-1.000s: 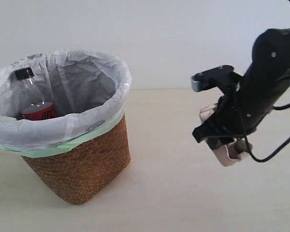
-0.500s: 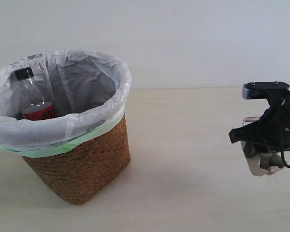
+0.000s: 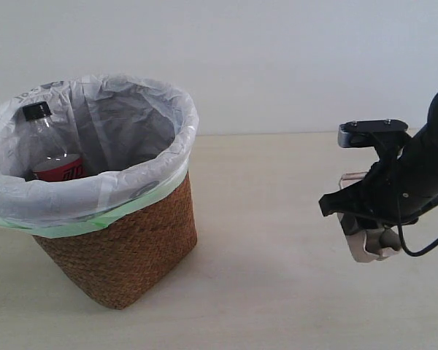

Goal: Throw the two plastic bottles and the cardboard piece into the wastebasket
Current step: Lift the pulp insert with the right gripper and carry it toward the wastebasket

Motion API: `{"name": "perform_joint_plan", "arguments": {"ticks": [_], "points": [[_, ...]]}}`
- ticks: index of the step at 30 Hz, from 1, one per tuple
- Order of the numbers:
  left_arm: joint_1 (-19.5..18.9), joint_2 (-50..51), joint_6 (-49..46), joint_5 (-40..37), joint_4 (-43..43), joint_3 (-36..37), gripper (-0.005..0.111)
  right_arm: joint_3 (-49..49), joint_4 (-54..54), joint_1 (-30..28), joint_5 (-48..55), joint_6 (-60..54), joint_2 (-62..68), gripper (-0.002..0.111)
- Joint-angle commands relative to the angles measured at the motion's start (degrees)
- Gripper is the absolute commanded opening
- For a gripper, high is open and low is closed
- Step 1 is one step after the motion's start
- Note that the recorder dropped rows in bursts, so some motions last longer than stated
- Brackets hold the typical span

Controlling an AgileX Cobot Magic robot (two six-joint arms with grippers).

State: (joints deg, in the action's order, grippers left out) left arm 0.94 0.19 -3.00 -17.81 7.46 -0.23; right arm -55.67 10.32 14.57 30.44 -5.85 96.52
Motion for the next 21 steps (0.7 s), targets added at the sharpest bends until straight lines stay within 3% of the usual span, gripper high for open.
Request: {"name": "perform_joint_plan", "arguments": {"ticks": [1,7,14,15,18,21], "points": [[0.0,-0.2,0.5,0.1,-0.2,0.2,0.004,-0.4,-1.1,-0.3,-0.7,1.4,-0.5,0.004],[0.0,-0.2,0.5,0.1,-0.2,0.2,0.004,-5.0,2.5,1.6,-1.7,1.8,-0.5,0.004],[0.0,-0.2,0.5,0.1,-0.2,0.2,0.004,-34.4,16.0,17.8,6.0,0.1,-3.0,0.05],[0.0,-0.2,0.5,0.1,-0.2,0.2,0.004,-42.6,20.0,21.6,7.1,-2.1,-3.0,0.055],[0.0,-0.2,0.5,0.1,-0.2,0.2,0.004,-50.6,18.8,25.0,9.2,-1.1,-2.9,0.056],[0.0,-0.2,0.5,0.1,-0.2,0.2,0.004,-50.8,6.4,23.6,15.6,9.0,-1.1,0.067]]}}
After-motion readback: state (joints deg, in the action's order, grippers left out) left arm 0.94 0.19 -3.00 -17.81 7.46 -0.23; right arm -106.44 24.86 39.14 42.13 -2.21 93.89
